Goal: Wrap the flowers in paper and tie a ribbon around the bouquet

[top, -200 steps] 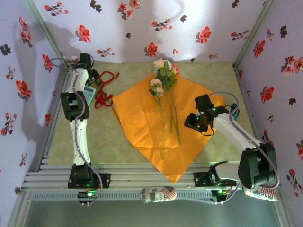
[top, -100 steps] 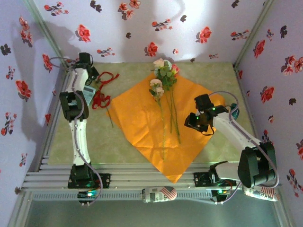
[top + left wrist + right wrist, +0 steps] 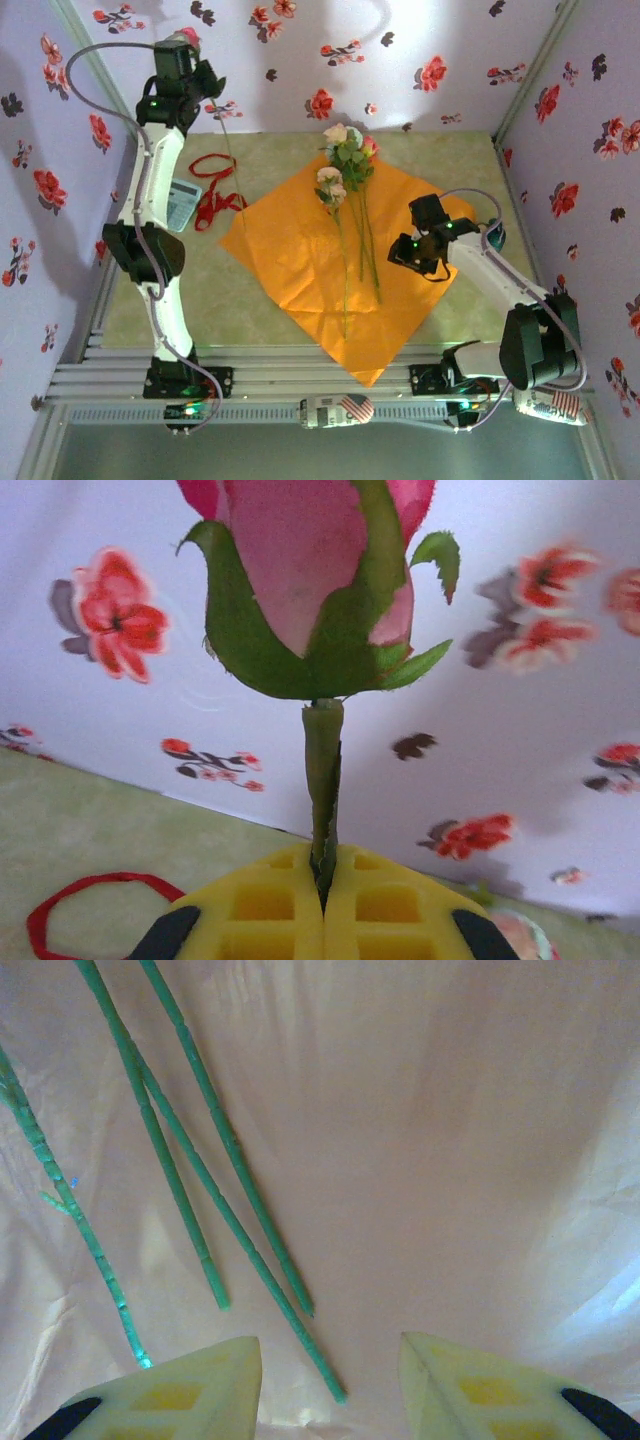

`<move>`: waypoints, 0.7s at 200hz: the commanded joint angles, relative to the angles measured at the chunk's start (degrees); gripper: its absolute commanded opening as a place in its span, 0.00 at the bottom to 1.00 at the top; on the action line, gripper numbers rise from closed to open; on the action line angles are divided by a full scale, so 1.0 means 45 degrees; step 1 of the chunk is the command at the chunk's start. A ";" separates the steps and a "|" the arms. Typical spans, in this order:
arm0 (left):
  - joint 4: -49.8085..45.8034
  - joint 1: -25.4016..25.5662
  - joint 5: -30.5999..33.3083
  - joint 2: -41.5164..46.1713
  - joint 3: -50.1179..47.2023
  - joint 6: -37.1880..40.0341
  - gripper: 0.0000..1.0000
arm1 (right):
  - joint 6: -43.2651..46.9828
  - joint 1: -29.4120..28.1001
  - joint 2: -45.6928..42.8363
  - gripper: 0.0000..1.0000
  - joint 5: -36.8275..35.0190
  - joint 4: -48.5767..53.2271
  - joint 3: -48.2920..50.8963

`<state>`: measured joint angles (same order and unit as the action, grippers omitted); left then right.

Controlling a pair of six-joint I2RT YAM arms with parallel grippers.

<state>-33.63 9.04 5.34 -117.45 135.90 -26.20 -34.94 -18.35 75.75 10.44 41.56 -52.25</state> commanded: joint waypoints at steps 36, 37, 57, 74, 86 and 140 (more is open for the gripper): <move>-0.0077 0.2394 -0.3428 0.0566 -0.0890 -0.0477 0.00 | -0.0122 0.0138 -0.0778 0.42 -0.0536 -0.0197 0.0145; -0.0013 0.2459 -0.3538 0.0550 -0.0926 -0.0599 0.00 | -0.0124 0.0145 -0.0788 0.42 -0.0539 -0.0195 0.0145; 0.1760 0.3852 -0.5220 0.0183 -0.2062 -0.2362 0.00 | -0.0184 0.0282 -0.1089 0.42 -0.0743 -0.0150 0.0222; 0.3456 0.5020 -0.5832 -0.0451 -0.3005 -0.3433 0.00 | -0.0241 0.0438 -0.1437 0.42 -0.0921 -0.0100 0.0299; 0.4423 0.5607 -0.5919 -0.1098 -0.3297 -0.4058 0.00 | -0.0244 0.0511 -0.1675 0.42 -0.0971 -0.0024 0.0350; 0.6358 0.6312 -0.5468 -0.4401 -0.2326 -0.5966 0.00 | -0.0388 0.0657 -0.2457 0.42 -0.0857 0.0067 0.0848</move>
<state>-12.01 39.33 -19.44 -132.16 122.72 -45.95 -35.20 -15.94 65.65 7.60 40.82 -49.87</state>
